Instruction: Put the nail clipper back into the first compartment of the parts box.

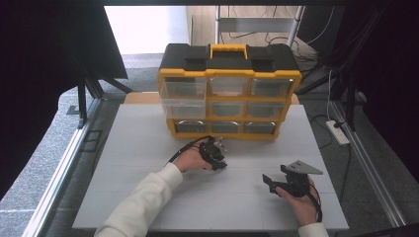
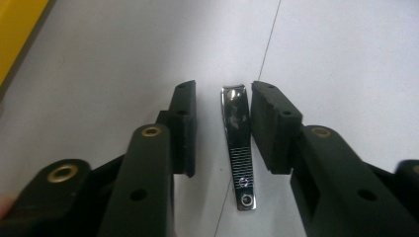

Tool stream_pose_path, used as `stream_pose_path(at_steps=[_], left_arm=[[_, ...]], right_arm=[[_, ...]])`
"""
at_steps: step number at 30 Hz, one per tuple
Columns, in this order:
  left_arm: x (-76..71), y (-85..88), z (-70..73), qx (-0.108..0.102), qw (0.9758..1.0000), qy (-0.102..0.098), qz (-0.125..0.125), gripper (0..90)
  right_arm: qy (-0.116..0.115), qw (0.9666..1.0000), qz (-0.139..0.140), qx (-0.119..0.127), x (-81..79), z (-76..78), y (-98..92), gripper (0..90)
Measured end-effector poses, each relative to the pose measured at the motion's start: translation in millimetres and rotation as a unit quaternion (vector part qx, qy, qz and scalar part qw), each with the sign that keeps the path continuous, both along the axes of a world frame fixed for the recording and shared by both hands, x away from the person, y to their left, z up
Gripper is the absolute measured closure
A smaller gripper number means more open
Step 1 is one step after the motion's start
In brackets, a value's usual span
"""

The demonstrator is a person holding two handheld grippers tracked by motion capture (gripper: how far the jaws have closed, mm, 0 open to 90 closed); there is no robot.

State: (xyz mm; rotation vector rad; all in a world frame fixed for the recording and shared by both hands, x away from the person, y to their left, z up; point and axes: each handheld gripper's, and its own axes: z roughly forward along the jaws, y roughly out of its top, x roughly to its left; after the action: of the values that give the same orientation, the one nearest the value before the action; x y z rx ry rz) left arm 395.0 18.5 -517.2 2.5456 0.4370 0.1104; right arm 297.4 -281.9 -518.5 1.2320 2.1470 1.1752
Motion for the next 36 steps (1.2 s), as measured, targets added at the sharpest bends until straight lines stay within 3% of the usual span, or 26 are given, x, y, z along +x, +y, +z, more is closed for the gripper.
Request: stream_pose_path(at_steps=[8, 17, 36], left_arm=[[-0.9, -2.4, 0.9, 0.001, 0.9999, 0.008, -0.009, 78.6], [-4.4, -1.8, 2.0, 0.001, 1.0, -0.004, -0.005, 79.0], [-20.0, 20.1, 25.2, -0.047, 0.9982, -0.037, 0.004, 79.0]], right_arm=[[0.0, 1.0, -0.001, 0.001, -0.5, 0.3, -0.9, 17.5], [-0.001, 1.0, -0.002, 0.001, -0.4, 0.4, -1.8, 17.5], [-0.001, 1.0, -0.004, 0.003, -0.6, 0.6, -2.2, 17.4]])
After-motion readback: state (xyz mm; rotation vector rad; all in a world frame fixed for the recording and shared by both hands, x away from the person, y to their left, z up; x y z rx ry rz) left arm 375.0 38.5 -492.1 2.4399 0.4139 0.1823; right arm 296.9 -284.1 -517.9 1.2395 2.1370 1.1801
